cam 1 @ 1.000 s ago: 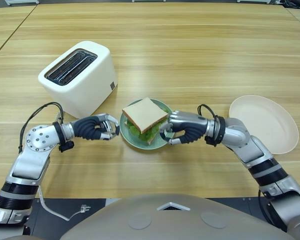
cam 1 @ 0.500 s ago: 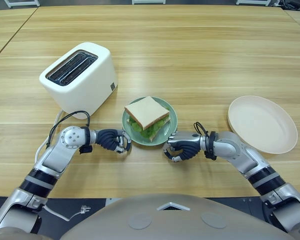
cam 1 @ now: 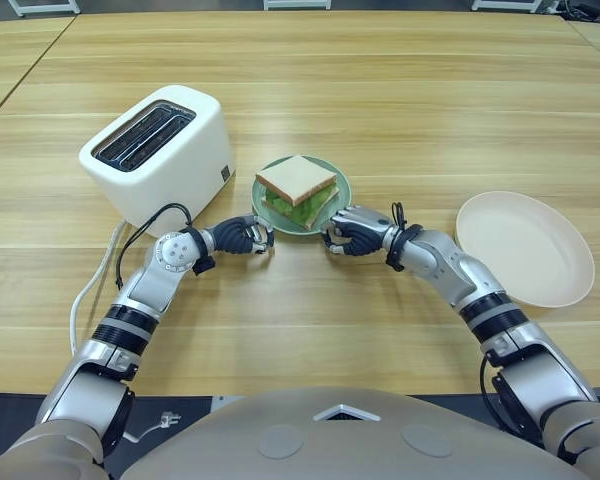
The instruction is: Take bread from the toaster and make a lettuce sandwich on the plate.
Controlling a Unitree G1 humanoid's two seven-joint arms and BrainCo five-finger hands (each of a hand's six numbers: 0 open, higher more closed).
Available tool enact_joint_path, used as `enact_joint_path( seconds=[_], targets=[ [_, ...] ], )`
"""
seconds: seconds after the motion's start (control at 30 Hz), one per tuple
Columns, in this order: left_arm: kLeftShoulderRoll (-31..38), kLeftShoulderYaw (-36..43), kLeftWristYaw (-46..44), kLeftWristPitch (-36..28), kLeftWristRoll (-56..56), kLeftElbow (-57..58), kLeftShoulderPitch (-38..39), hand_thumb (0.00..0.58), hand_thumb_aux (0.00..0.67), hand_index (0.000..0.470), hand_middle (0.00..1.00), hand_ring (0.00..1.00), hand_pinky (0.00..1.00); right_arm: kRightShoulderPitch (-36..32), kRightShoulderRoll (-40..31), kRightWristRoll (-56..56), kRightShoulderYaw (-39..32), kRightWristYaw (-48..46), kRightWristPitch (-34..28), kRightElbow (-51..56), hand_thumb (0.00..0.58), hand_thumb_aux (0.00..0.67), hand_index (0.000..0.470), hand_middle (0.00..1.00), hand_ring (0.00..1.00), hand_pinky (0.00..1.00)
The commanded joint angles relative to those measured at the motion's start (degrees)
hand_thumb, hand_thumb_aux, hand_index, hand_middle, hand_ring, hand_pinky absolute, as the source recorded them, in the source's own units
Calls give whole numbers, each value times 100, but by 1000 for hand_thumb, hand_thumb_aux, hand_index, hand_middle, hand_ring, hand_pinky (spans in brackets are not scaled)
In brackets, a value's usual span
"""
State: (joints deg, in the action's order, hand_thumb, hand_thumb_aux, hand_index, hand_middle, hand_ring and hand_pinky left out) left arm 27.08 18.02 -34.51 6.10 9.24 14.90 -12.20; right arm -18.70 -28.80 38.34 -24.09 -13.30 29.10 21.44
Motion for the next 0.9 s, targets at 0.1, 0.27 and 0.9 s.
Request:
enact_joint_path(
  seconds=[0.1, 0.27, 0.9],
  targets=[
    [-357, -1020, -449, 551, -1904, -987, 345, 0, 0, 0, 0, 0, 0, 320, 43, -1734, 554, -474, 217, -865, 447, 349, 245, 51, 51, 51],
    [-1064, -2333, 1300, 1316, -1961, -2068, 509, 0, 0, 0, 0, 0, 0, 664, 798, -3791, 1860, 217, -650, -2985, 0, 0, 0, 0, 0, 0],
    [-1297, -1982, 3087, 2712, 311, -340, 185, 0, 0, 0, 0, 0, 0, 877, 1257, -2143, 2083, 1303, -81, -2356, 0, 0, 0, 0, 0, 0]
  ],
)
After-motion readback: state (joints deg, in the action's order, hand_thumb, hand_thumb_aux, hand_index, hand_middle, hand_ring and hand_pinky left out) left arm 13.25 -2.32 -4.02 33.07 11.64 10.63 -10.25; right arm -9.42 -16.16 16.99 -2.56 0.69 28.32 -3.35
